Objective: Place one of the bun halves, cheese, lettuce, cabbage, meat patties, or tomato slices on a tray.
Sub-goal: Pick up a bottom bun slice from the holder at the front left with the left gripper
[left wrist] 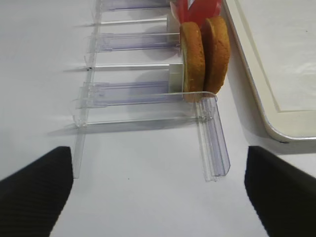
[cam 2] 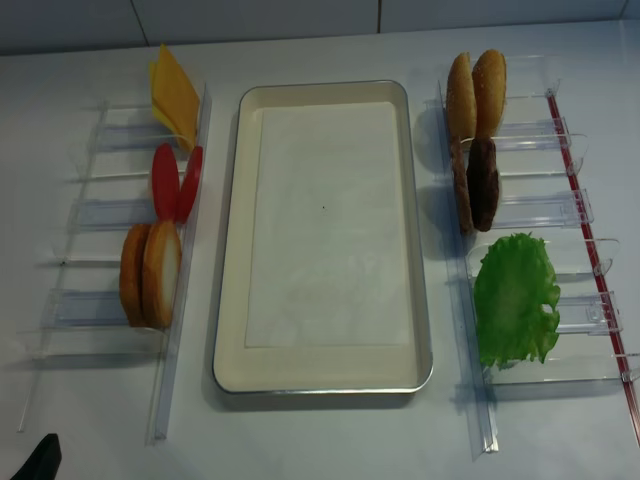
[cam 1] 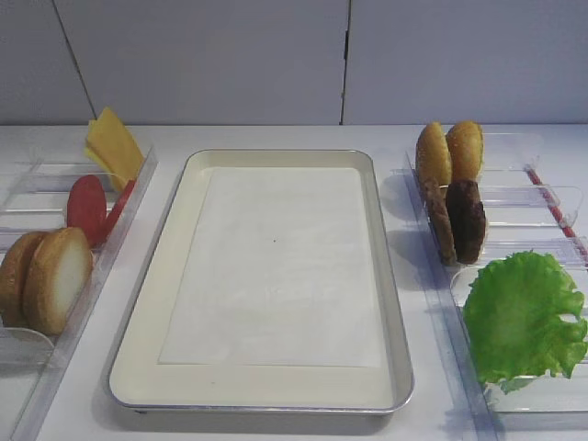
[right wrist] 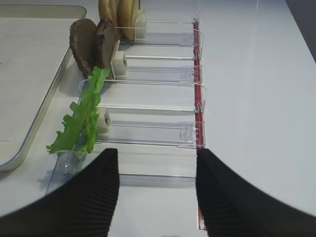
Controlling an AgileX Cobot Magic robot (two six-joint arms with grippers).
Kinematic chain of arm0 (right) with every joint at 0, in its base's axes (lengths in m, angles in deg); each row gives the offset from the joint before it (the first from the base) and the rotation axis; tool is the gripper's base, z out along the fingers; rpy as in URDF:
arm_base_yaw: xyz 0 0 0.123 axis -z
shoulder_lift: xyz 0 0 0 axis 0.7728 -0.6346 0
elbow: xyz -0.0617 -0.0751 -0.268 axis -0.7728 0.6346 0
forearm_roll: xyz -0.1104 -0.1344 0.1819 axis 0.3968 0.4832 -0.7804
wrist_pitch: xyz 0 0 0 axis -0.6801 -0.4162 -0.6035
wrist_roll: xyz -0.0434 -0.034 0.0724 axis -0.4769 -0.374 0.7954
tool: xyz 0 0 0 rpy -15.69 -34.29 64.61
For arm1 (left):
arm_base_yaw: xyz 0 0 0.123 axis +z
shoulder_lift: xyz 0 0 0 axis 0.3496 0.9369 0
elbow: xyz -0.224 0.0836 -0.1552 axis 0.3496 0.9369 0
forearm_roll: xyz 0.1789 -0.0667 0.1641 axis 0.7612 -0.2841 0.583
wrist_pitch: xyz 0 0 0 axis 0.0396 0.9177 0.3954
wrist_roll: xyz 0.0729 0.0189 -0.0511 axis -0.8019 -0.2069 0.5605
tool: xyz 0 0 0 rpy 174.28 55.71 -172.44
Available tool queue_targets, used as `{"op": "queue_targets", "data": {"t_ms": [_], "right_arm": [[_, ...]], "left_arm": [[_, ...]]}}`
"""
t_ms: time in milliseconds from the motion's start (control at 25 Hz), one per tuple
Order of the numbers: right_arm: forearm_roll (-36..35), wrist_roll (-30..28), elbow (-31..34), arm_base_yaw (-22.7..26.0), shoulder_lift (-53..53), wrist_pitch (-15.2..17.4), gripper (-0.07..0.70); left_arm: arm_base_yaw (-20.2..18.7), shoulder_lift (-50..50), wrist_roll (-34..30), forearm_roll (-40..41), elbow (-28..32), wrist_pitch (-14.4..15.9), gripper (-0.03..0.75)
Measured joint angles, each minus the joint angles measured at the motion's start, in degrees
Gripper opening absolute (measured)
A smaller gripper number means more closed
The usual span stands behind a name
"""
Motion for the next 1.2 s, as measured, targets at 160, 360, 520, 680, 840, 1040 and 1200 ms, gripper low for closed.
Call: {"op": "queue_targets", "data": {"t_ms": [160,360,520,680,840,1040,1200], "right_arm": [[0.0,0.0,0.0,0.0,0.0,0.0,0.401],[0.0,0.0,0.0,0.0,0.0,0.0,0.401],[0.0,0.0,0.0,0.0,0.0,0.0,0.401],[0.0,0.0,0.0,0.0,0.0,0.0,0.401],[0.0,0.0,0.0,0.0,0.0,-0.1,0.401],[0.0,0.0,0.0,0.0,0.0,-0.1,0.401],[0.0,0.0,0.0,0.0,0.0,-0.1,0.401]], "left_arm": [[0.0,0.0,0.0,0.0,0.0,0.0,0.682],[0.0,0.0,-1.3,-0.1,0.0,-0.1,0.682],[0.0,0.0,-5.1,-5.2,-1.4,-1.9,0.682],[0.0,0.8,-6.5,-13.4,-5.0,-3.8,0.682],[0.0,9.2,-12.2,-17.8,-7.6,-3.8,0.682],[0.0,22.2,-16.4,-22.5,-12.0,-4.7,0.682],[0.0,32.8,-18.9,-26.3,-15.6,-5.6,0.676]]}}
